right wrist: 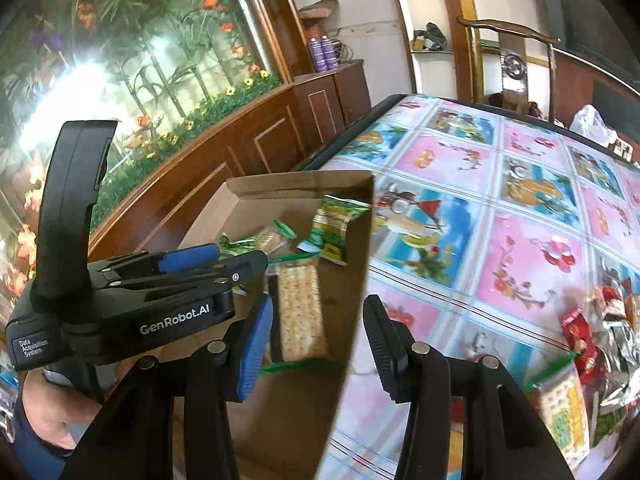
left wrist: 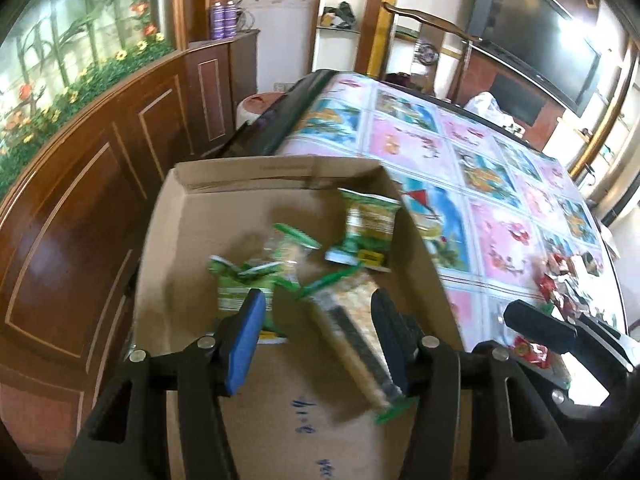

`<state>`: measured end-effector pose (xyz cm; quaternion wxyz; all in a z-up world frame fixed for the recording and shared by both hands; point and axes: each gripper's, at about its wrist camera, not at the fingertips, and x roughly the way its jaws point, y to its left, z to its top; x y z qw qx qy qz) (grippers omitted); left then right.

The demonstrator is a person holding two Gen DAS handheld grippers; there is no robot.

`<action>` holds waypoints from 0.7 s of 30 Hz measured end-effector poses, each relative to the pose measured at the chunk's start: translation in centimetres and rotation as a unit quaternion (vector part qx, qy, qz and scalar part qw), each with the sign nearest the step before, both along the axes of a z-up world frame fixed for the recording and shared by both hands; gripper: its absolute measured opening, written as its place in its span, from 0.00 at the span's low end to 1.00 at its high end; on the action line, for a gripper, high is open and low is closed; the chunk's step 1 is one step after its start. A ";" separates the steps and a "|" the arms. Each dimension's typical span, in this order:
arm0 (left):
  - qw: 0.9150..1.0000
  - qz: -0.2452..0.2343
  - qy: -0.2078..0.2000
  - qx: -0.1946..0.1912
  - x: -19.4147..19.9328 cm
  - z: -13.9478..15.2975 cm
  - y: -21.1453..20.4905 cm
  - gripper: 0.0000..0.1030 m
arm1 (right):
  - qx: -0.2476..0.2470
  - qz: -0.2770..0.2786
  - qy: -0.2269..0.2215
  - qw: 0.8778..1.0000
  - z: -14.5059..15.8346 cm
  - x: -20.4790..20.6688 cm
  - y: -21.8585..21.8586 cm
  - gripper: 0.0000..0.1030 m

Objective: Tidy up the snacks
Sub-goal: 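Carry both packets into the cardboard box and release them, then return both grippers to the snack pile on the table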

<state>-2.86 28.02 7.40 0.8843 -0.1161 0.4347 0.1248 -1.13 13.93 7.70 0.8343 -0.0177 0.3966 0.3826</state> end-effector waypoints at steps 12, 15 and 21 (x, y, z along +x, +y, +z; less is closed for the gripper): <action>0.998 -0.064 -0.012 -0.007 0.2 0.8 -6.8 0.55 | -0.008 -0.059 0.008 0.998 -1.7 2.0 -13.3 0.50; 0.996 -0.083 -0.010 -0.013 0.8 0.4 -8.7 0.55 | -0.008 -0.072 0.030 0.997 -2.9 2.7 -16.0 0.51; 0.993 -0.120 0.010 -0.013 2.1 -0.6 -12.3 0.55 | -0.051 -0.069 0.024 0.996 -4.6 2.3 -17.6 0.54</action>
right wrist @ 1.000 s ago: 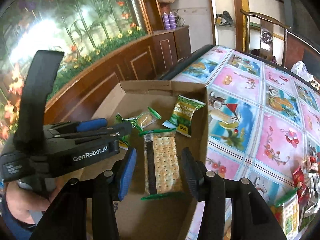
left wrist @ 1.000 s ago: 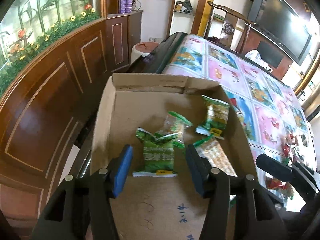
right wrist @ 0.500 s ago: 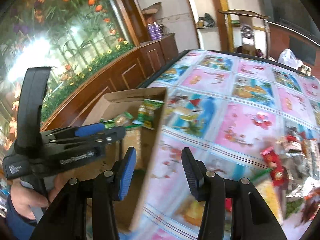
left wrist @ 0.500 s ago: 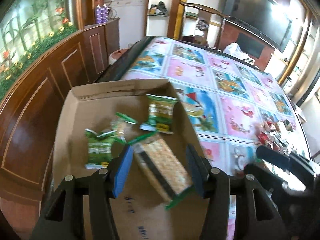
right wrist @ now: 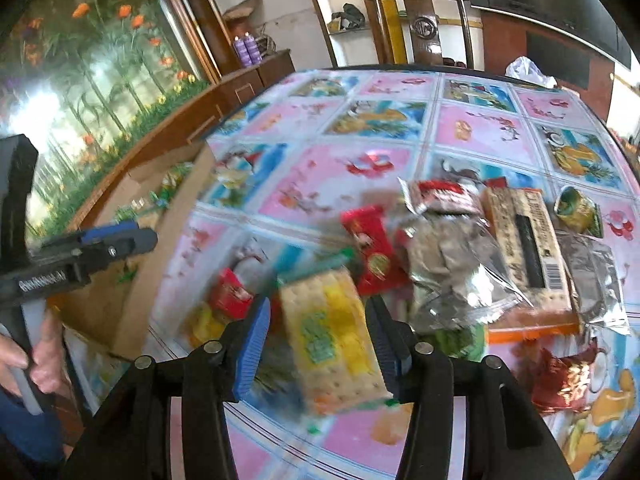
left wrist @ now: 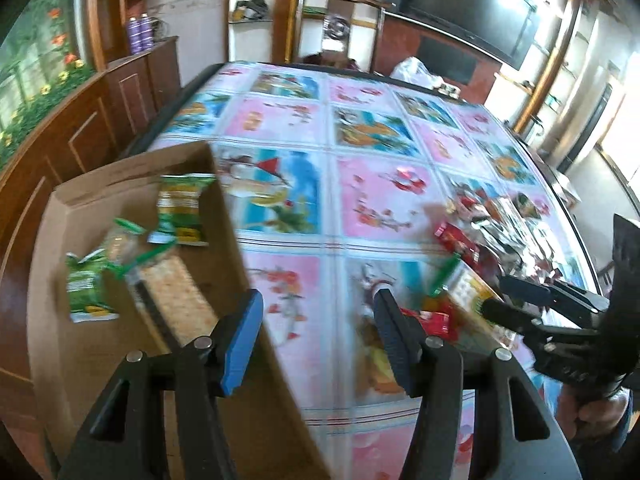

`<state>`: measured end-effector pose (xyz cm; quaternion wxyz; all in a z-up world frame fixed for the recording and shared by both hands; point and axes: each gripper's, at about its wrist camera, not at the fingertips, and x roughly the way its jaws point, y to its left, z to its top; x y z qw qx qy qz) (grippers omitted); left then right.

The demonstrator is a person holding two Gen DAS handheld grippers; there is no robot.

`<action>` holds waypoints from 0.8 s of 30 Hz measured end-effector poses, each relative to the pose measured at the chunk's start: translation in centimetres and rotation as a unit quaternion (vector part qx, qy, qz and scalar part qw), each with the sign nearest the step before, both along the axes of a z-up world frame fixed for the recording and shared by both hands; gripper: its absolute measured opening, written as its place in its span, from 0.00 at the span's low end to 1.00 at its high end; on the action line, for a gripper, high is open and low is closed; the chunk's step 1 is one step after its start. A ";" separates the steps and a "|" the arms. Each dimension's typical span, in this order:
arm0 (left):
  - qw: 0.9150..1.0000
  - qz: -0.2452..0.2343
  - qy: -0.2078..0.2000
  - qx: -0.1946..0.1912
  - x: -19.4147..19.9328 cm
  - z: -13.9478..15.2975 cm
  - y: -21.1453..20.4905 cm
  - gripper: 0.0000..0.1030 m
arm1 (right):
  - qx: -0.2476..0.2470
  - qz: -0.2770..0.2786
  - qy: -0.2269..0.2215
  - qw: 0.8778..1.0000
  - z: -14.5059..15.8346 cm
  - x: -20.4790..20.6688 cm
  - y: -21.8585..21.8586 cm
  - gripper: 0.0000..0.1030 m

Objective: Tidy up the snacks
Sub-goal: 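Return both grippers to the snack pile on the table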

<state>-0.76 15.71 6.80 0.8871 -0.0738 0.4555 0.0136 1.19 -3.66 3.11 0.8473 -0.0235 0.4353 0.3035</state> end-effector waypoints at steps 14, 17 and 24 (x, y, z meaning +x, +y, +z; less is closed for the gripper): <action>0.999 -0.031 0.028 -0.001 1.1 -1.6 -3.1 0.61 | -0.095 0.026 -0.048 0.994 -2.1 -0.9 2.2 0.48; 0.998 -0.047 0.036 0.003 1.3 -2.1 -4.2 0.62 | -0.068 0.004 -0.030 0.997 -1.8 -0.2 0.8 0.48; 0.999 -0.036 0.041 -0.006 4.2 -3.5 -5.1 0.64 | -0.011 -0.033 0.022 0.999 -1.8 1.0 -1.6 0.48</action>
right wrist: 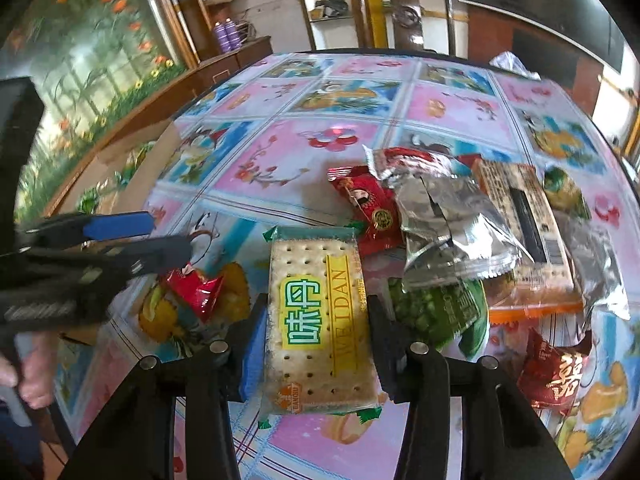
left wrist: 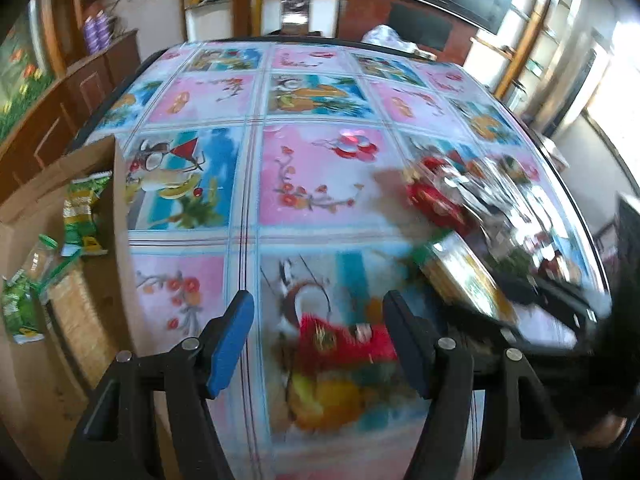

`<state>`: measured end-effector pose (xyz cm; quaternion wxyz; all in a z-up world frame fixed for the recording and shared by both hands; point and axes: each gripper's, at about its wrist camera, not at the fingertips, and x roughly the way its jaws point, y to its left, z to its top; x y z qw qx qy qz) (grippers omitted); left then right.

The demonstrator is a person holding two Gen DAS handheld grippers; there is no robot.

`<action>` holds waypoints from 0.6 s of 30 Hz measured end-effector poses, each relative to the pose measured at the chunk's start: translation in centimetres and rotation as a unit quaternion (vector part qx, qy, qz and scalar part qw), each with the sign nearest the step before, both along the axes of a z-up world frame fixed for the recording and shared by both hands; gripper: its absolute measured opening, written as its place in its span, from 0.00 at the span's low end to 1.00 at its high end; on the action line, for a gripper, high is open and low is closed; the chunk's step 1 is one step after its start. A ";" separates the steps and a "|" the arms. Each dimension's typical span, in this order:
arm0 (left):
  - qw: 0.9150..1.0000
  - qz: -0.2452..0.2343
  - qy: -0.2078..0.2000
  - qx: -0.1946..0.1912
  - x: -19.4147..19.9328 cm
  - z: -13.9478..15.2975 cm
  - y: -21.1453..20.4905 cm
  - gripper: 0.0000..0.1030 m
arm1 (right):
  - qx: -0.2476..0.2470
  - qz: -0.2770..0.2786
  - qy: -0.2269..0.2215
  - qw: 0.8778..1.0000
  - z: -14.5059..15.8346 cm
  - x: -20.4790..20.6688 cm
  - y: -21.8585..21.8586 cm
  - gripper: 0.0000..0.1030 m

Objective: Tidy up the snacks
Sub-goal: 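Return both grippers to the snack pile on the table, then grasp a red candy packet with the left gripper while the right grasps a WEIDAN cracker pack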

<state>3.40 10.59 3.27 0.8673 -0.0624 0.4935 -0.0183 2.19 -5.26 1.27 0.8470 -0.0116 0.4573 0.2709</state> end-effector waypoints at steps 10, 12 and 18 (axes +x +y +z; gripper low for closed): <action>0.995 -0.082 0.036 -0.032 -4.1 -0.8 -3.2 0.57 | 0.039 -0.011 0.028 0.999 0.0 0.5 -1.0 0.48; 0.993 -0.113 0.023 -0.017 -6.0 0.0 -4.4 0.58 | 0.041 -0.012 0.029 0.999 0.0 0.5 -1.1 0.48; 0.999 -0.041 -0.009 -0.005 -6.0 1.0 -3.5 0.63 | 0.041 -0.012 0.028 0.999 0.0 0.4 -1.1 0.48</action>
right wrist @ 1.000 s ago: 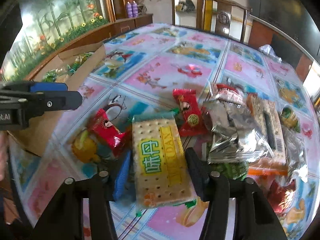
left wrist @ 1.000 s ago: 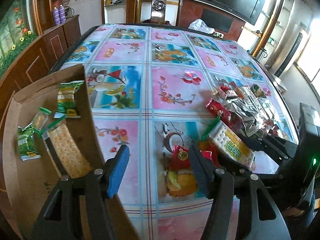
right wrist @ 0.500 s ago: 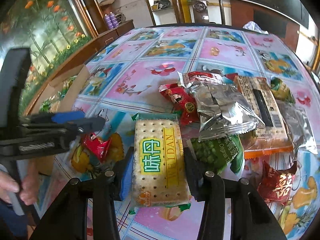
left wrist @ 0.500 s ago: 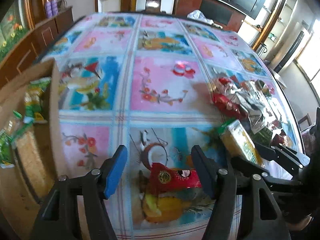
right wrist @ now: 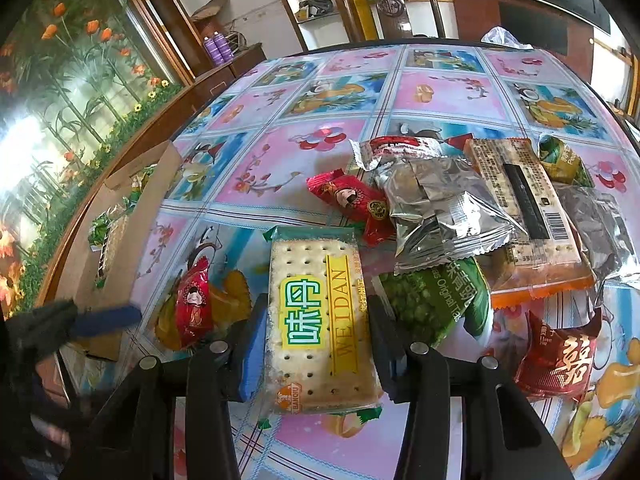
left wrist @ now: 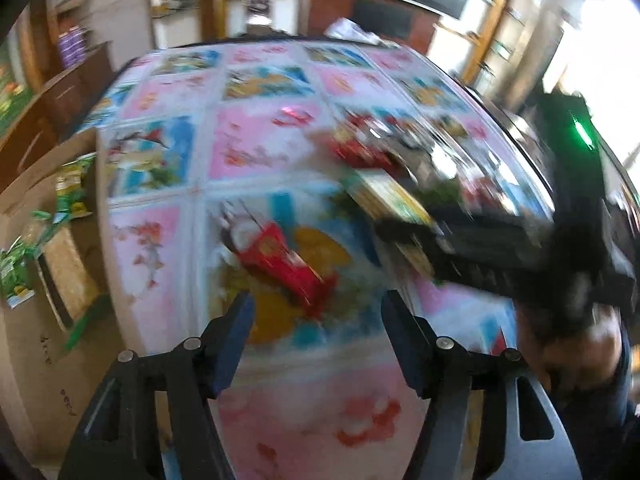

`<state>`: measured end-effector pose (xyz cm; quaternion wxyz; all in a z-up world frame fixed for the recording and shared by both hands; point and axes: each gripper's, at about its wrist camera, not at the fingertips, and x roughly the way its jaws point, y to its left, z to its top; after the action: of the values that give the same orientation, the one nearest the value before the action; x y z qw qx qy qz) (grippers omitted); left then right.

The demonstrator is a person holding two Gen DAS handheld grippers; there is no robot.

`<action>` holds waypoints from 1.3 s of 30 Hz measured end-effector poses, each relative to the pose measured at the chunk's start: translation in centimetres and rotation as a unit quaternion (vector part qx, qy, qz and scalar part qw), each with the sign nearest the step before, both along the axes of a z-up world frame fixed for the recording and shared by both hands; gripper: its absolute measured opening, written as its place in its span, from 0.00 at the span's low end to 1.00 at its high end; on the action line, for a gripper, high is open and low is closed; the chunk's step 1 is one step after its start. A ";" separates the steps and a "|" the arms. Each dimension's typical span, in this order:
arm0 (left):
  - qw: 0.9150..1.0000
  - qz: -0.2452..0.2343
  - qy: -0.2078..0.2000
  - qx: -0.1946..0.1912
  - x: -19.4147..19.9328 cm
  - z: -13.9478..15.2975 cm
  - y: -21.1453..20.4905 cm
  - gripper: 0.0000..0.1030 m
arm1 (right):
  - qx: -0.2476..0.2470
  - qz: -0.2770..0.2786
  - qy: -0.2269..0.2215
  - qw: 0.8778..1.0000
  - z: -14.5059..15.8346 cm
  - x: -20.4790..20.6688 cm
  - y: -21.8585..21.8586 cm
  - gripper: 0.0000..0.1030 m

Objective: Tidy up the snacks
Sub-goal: 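Grasp a red candy packet with the left gripper while the right grasps a WEIDAN cracker pack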

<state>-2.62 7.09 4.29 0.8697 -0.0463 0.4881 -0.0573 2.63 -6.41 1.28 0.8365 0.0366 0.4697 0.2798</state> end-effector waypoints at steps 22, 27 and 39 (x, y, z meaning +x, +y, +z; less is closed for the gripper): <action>0.995 0.083 -0.033 0.043 1.8 -2.4 0.1 0.17 | -0.012 0.011 -0.042 0.999 1.1 -1.3 1.1 0.49; 0.993 0.085 -0.057 0.062 1.3 -1.4 -0.3 0.17 | -0.025 0.010 -0.066 0.997 1.5 -1.6 1.4 0.49; 0.986 0.089 -0.095 0.100 0.3 0.1 -0.8 0.17 | -0.021 0.006 -0.078 0.997 1.9 -1.7 1.3 0.49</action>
<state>-2.29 6.25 4.37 0.9140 0.0030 0.4005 0.0653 0.89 -5.09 3.20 0.8695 -0.0056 0.4087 0.2775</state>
